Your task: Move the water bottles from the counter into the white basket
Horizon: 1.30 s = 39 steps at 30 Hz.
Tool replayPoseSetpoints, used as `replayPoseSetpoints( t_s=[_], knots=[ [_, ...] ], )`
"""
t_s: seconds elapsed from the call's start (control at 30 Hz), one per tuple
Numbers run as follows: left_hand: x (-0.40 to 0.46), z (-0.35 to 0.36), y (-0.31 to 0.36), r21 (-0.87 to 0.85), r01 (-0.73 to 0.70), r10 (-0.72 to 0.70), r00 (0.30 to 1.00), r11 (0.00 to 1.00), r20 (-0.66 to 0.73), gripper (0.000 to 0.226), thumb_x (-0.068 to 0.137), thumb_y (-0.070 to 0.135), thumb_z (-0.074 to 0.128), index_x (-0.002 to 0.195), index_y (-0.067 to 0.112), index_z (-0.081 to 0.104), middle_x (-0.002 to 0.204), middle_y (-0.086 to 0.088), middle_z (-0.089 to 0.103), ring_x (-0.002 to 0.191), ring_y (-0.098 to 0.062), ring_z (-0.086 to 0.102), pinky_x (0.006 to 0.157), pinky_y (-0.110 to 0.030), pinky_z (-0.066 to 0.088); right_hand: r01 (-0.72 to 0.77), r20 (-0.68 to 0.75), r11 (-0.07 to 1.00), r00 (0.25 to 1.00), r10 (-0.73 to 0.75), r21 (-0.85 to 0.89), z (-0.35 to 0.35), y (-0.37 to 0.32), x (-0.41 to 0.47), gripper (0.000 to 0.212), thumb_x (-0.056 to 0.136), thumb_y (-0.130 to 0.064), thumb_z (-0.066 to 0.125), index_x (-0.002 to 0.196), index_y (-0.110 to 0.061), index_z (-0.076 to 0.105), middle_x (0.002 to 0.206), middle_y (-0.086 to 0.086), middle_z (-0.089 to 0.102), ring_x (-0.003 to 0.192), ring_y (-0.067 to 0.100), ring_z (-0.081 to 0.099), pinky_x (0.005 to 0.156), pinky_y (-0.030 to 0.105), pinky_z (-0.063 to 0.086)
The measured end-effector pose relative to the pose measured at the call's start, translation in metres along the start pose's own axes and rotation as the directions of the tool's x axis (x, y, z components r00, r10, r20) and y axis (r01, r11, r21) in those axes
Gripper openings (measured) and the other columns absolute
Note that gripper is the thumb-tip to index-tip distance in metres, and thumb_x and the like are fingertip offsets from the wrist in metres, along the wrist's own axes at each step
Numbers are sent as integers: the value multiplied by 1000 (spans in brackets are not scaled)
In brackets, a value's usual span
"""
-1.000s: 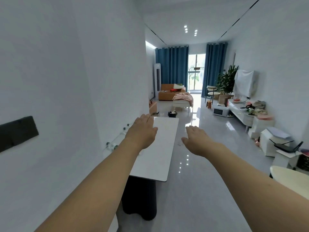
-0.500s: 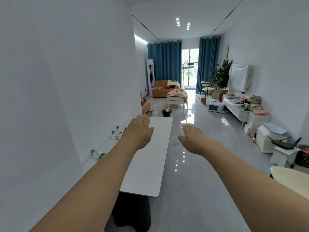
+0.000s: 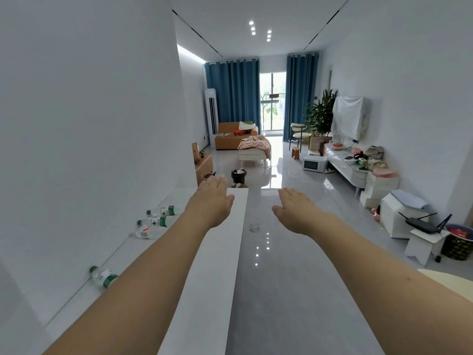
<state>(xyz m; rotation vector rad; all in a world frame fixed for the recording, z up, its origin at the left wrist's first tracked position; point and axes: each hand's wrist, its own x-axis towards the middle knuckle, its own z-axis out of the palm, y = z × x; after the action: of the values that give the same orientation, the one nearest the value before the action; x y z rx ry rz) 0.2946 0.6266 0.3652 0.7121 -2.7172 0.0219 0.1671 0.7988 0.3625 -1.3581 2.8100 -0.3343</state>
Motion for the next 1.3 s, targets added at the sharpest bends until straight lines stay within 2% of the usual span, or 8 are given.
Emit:
replayPoseSetpoints(
  t_s=[0.23, 0.43, 0.67, 0.97, 1.13, 1.3],
  knots=[
    [99, 44, 25, -9, -33, 33, 999, 999, 21, 57, 105, 35, 36, 153, 8, 23, 160, -10, 25, 148, -25, 19, 119, -36, 16, -31, 17, 999, 999, 31, 11, 4, 70, 81, 60, 104, -32, 32, 153, -3, 15, 162, 13, 14, 150, 28, 11, 121, 39, 11],
    [201, 75, 62, 10, -50, 51, 999, 999, -18, 50, 104, 32, 36, 146, 4, 36, 150, -14, 39, 138, -28, 34, 115, -38, 24, -31, -7, 999, 999, 31, -9, -7, 144, 165, 57, 104, -31, 32, 152, -3, 20, 158, 14, 25, 145, 29, 21, 119, 40, 17],
    [306, 96, 87, -10, -46, 46, 999, 999, -17, 53, 104, 33, 37, 150, 5, 31, 156, -13, 33, 144, -27, 26, 119, -39, 18, -17, -23, 999, 1000, 16, -30, -24, 203, 269, 59, 102, -33, 32, 152, -3, 20, 159, 13, 24, 146, 29, 22, 120, 41, 18],
    [428, 146, 71, 32, -35, 35, 999, 999, 11, 51, 104, 32, 37, 148, 5, 34, 150, -13, 39, 139, -28, 33, 116, -38, 22, -13, -4, 1000, 1000, 13, 13, -5, 244, 398, 58, 102, -32, 33, 152, -4, 22, 158, 12, 25, 145, 29, 23, 119, 40, 19],
    [518, 180, 46, -8, -40, 40, 999, 999, 10, 56, 104, 34, 38, 151, 7, 29, 157, -11, 31, 145, -27, 25, 119, -39, 19, -39, -15, 999, 999, 39, -2, 0, 260, 484, 56, 103, -32, 33, 151, -5, 24, 158, 13, 27, 145, 29, 24, 119, 41, 19],
    [605, 198, 21, -3, -59, 59, 998, 998, -7, 55, 103, 36, 38, 151, 9, 29, 157, -11, 32, 144, -27, 27, 118, -40, 22, -44, -30, 999, 999, 43, -14, -8, 265, 573, 56, 103, -31, 33, 151, -4, 22, 159, 13, 24, 146, 30, 21, 118, 41, 18]
  ],
)
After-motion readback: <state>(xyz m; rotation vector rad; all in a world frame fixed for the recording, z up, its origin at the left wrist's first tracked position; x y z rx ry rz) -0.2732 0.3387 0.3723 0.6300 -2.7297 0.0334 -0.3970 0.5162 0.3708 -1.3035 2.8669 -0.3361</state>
